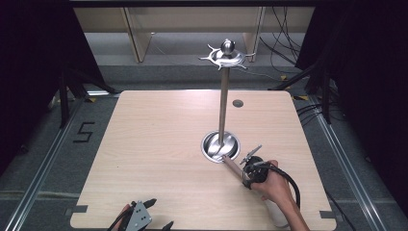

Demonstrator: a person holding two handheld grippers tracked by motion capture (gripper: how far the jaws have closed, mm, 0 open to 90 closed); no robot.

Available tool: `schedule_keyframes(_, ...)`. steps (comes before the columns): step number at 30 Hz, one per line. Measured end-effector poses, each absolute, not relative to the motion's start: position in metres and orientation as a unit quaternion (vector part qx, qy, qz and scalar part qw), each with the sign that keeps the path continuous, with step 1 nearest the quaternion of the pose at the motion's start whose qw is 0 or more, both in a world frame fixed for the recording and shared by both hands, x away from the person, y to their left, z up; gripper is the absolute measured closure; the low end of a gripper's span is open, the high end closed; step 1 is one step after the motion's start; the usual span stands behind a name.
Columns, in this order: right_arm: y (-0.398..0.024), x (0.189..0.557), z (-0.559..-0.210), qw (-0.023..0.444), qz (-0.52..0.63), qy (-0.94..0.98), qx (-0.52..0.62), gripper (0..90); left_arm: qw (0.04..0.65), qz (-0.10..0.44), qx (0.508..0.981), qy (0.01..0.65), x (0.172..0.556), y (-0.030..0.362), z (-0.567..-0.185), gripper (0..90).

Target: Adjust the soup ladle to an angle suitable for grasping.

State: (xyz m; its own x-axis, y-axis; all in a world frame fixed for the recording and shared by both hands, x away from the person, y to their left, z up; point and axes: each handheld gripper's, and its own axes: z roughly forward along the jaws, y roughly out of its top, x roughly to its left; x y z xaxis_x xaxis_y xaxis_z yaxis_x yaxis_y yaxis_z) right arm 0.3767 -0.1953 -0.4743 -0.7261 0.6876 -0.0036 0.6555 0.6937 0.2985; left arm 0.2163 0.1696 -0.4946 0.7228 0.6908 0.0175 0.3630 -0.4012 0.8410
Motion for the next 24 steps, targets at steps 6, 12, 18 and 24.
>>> schedule_keyframes(6,-0.194,0.378,-0.477,0.05,0.137,0.918,0.368,66.7,0.442,0.185,0.816,0.322,0.216,0.169,-0.495,14.7)
schedule_keyframes(12,-0.193,0.378,-0.477,0.052,0.138,0.923,0.355,73.6,0.447,0.186,0.813,0.323,0.217,0.169,-0.495,14.7)
schedule_keyframes(18,-0.196,0.375,-0.473,0.054,0.161,0.921,0.351,74.8,0.444,0.188,0.815,0.323,0.217,0.169,-0.495,14.7)
schedule_keyframes(24,-0.198,0.365,-0.45,0.06,0.203,0.917,0.337,76.6,0.444,0.188,0.814,0.324,0.216,0.17,-0.494,14.7)
